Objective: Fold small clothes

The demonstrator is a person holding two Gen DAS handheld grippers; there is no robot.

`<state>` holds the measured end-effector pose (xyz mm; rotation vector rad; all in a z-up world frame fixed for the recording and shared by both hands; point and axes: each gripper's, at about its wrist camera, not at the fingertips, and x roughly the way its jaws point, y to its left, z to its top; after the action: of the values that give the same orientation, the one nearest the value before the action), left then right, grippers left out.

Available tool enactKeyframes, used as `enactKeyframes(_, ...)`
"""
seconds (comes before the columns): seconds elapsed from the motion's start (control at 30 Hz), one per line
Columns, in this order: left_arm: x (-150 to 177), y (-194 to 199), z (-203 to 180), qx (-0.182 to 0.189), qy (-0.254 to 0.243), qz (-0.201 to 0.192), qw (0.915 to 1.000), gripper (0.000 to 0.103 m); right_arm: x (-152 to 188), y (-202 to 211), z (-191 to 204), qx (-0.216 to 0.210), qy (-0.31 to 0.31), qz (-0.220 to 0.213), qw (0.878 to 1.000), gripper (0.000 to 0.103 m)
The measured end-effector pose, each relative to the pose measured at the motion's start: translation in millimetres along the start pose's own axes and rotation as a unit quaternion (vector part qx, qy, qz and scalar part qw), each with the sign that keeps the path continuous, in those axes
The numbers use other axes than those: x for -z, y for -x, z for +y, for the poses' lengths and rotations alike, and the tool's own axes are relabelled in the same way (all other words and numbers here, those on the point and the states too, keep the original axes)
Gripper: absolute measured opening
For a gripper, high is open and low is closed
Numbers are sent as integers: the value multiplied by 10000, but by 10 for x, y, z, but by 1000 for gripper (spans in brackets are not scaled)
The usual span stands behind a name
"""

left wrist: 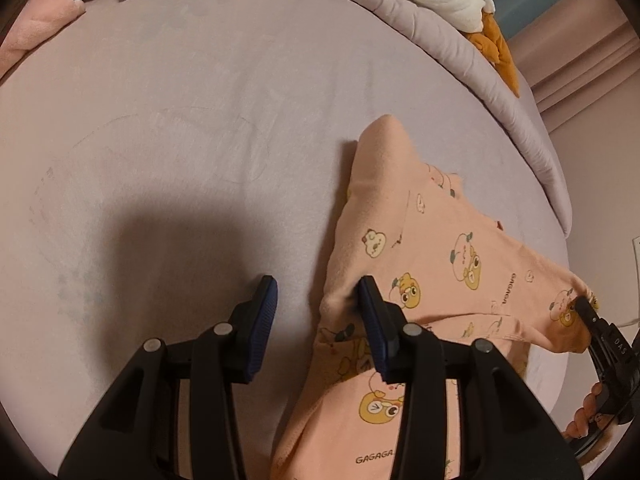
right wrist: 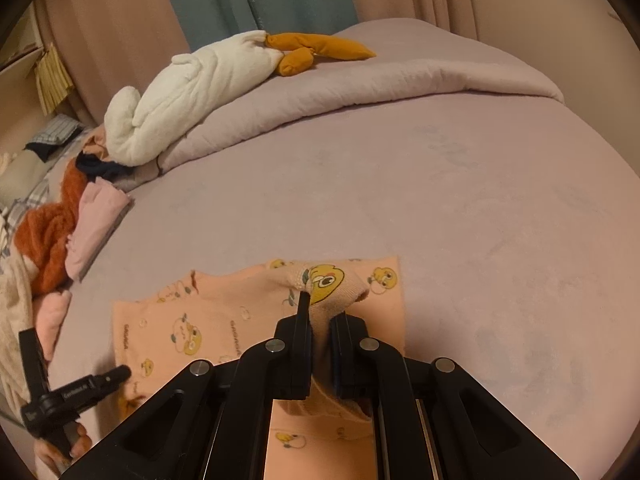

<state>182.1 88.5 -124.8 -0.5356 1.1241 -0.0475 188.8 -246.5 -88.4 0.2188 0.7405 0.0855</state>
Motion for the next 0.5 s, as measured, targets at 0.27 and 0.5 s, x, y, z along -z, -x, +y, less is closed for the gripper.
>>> enactKeyframes(0.27,27,-40,-45,-188,-128,-73,9997,44,34,-31,-140,81,-96,122,9998,9)
enactKeyframes(0.5,11,-66,-41,-246,-192,-41,9995,45,75,-97,-264,141,-212,254,9994,9)
